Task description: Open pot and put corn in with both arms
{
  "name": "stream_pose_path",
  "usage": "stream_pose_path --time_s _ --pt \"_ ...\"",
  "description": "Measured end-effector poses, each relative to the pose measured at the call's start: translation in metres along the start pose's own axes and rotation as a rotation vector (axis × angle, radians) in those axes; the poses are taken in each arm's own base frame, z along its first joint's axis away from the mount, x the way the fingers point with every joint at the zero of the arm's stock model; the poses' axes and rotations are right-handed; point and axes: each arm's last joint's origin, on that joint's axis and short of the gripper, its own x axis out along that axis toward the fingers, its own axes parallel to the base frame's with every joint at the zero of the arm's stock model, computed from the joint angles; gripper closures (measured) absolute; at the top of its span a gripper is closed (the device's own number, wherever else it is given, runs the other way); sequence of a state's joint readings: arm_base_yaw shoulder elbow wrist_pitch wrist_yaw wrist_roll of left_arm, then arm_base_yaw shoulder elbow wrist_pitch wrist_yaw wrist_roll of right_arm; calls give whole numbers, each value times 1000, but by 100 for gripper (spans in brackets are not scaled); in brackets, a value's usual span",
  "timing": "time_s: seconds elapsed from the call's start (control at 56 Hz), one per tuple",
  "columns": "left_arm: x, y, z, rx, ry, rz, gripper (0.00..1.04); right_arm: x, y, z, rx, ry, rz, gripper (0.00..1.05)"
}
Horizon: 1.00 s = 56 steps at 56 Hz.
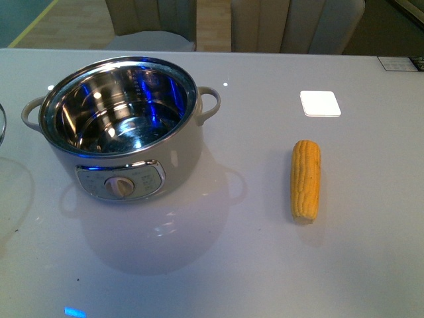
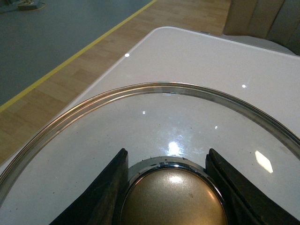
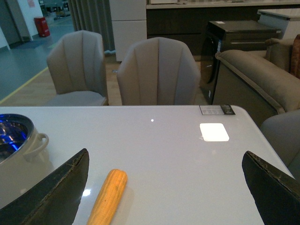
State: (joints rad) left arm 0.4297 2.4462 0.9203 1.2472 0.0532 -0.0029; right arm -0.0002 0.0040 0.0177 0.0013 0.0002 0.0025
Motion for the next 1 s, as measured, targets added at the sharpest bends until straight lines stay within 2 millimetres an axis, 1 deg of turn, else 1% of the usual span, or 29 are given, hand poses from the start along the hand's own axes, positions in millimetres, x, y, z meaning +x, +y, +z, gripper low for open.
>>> stream_pose_path --time_s 0.304,0.625,0.822,1.001 --pt "17 -3 -29 32 54 -14 62 0 0 0 0 0 0 9" --pt "23 -5 -45 35 70 -33 62 0 0 0 0 0 0 9" --pt "26 -5 -59 33 85 -40 62 0 0 0 0 0 0 9" --pt "28 -4 -61 42 71 -40 62 0 0 0 0 0 0 9"
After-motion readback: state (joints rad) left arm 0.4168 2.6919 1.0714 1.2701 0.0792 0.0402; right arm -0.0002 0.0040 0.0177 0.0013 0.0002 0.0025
